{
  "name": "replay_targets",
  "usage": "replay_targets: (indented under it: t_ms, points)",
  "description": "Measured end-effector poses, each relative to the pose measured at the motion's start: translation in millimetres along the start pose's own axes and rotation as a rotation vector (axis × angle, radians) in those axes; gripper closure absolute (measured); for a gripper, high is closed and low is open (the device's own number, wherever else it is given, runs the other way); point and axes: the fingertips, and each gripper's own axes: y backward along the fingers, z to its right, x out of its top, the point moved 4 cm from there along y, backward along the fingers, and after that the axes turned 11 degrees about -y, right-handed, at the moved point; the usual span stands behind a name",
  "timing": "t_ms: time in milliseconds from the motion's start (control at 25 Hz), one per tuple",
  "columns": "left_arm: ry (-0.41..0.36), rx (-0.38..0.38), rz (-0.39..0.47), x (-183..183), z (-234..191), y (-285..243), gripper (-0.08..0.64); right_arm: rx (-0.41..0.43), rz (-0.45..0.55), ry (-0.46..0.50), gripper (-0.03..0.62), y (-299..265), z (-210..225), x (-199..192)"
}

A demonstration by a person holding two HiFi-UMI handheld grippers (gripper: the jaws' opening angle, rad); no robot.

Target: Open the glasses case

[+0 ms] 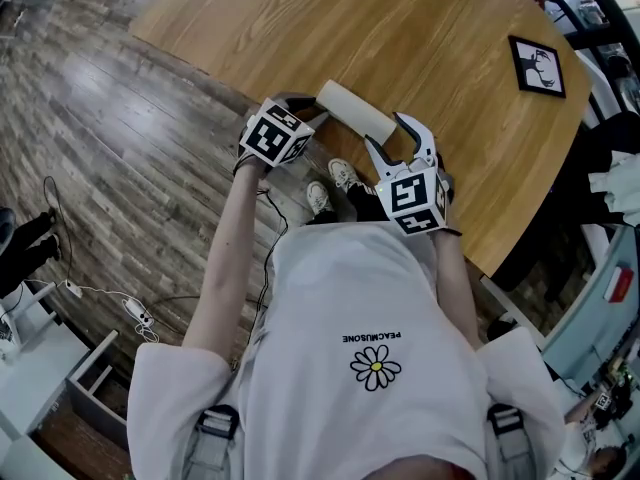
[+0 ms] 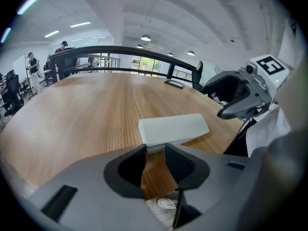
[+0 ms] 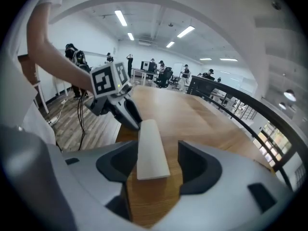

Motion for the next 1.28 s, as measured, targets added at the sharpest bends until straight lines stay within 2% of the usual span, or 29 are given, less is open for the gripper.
replay_targets:
  t_ms: [160,480,600,840,1080,1280]
  points:
    - [-0.001,0.003,0.000,-0.3,0.8,-0.9,0.419,-0.007,-0.101,0.156,0.324,-22.6,-8.3,-26.2]
    - [0.014,-0.022,0.008,-0.9,-0.7,-1.2,0.425,-0.015,-0.187,0.330,0.319,-47.4,-13.5,-48.3]
    - [0.017,-0.024,0.011,-0.7,-1.1,-1.3,0.427,-0.015,-0.197,0.311,0.319,-49.3,-12.5,-48.9]
    - [0.024,-0.010,0.038,-1.9,-1.0,-0.5,0.430,-0.023,-0.220,0.163,0.319,-49.4,-7.7,-49.9]
    - [0.054,-0.005,0.089,-5.1,-0.7,-0.8,0.433,-0.034,-0.235,0.159,0.318,-50.1,-5.5,-50.1]
    - [0.048,-0.010,0.083,-4.0,-1.8,-0.9,0.434,-0.013,-0.255,0.143,0.318,-50.5,-3.9,-47.9]
